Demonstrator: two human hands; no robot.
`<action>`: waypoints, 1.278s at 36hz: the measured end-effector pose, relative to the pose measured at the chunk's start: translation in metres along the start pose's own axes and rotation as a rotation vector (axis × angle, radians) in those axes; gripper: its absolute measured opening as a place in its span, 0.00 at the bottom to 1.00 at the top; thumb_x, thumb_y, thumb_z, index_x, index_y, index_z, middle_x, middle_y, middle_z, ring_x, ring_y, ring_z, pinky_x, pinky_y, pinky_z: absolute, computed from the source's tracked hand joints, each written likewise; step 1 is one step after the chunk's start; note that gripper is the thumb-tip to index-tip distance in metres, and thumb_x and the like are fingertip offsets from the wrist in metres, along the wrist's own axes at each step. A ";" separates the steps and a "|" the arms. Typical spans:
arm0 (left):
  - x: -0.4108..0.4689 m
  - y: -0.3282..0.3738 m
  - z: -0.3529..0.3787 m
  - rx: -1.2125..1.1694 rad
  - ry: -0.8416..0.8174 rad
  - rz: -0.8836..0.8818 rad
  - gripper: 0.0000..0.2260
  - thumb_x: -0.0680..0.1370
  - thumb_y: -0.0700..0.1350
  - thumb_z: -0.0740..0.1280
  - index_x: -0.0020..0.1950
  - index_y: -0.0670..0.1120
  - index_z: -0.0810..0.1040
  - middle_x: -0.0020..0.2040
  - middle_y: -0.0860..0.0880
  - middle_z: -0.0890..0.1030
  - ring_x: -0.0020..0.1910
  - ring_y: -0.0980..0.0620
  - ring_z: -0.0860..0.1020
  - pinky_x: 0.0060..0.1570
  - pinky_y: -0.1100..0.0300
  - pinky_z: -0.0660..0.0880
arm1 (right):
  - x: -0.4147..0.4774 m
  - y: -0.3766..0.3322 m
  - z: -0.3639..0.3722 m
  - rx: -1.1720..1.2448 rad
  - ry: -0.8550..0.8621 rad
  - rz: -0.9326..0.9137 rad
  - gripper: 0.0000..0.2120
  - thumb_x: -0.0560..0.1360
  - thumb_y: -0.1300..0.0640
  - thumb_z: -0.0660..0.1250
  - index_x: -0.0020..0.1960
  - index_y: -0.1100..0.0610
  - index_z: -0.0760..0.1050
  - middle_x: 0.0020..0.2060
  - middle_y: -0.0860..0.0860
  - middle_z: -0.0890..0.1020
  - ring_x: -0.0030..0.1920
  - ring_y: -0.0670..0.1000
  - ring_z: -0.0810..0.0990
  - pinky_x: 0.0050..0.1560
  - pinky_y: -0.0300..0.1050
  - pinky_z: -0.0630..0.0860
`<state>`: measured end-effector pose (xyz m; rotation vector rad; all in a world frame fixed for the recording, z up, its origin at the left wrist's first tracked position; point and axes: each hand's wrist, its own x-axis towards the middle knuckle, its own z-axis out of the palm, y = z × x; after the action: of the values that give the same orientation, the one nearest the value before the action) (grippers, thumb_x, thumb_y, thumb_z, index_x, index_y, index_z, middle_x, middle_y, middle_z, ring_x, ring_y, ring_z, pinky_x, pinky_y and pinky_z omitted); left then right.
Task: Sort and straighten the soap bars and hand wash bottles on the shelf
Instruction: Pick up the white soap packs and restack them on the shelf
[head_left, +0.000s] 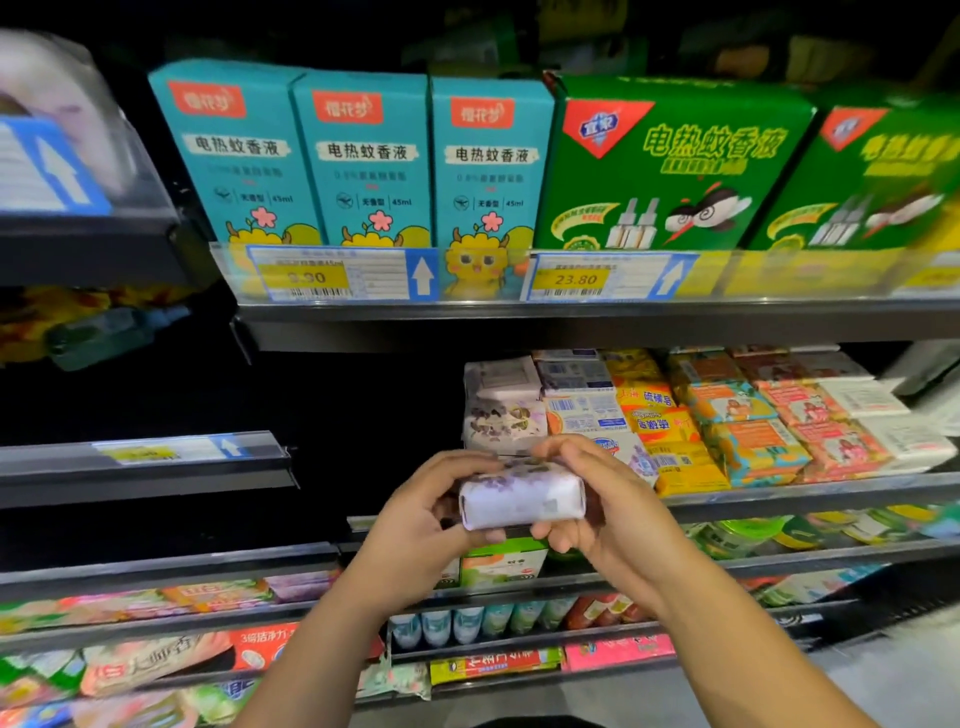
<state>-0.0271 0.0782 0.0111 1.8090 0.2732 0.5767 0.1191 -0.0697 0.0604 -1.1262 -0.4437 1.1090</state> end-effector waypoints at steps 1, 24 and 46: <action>0.000 -0.001 -0.001 0.015 0.040 -0.002 0.23 0.70 0.54 0.74 0.63 0.67 0.76 0.65 0.62 0.74 0.68 0.56 0.73 0.65 0.61 0.73 | 0.000 0.001 -0.003 0.048 -0.055 0.022 0.21 0.72 0.46 0.75 0.59 0.58 0.79 0.48 0.62 0.82 0.34 0.56 0.80 0.29 0.41 0.78; -0.008 0.009 0.002 -0.143 0.258 -0.029 0.23 0.70 0.55 0.76 0.62 0.52 0.78 0.63 0.48 0.78 0.63 0.51 0.77 0.59 0.59 0.76 | -0.003 -0.008 -0.002 0.039 -0.157 0.090 0.26 0.65 0.65 0.79 0.63 0.56 0.80 0.56 0.60 0.83 0.44 0.60 0.83 0.45 0.46 0.83; -0.019 0.013 0.013 -0.234 0.105 -0.238 0.29 0.64 0.36 0.80 0.62 0.50 0.78 0.63 0.54 0.79 0.63 0.51 0.79 0.57 0.59 0.78 | 0.003 0.000 0.002 -0.012 0.011 0.029 0.10 0.78 0.51 0.64 0.48 0.54 0.82 0.44 0.61 0.83 0.25 0.55 0.78 0.18 0.38 0.68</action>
<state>-0.0378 0.0549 0.0161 1.4974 0.4664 0.5129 0.1185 -0.0664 0.0607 -1.1513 -0.4274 1.1263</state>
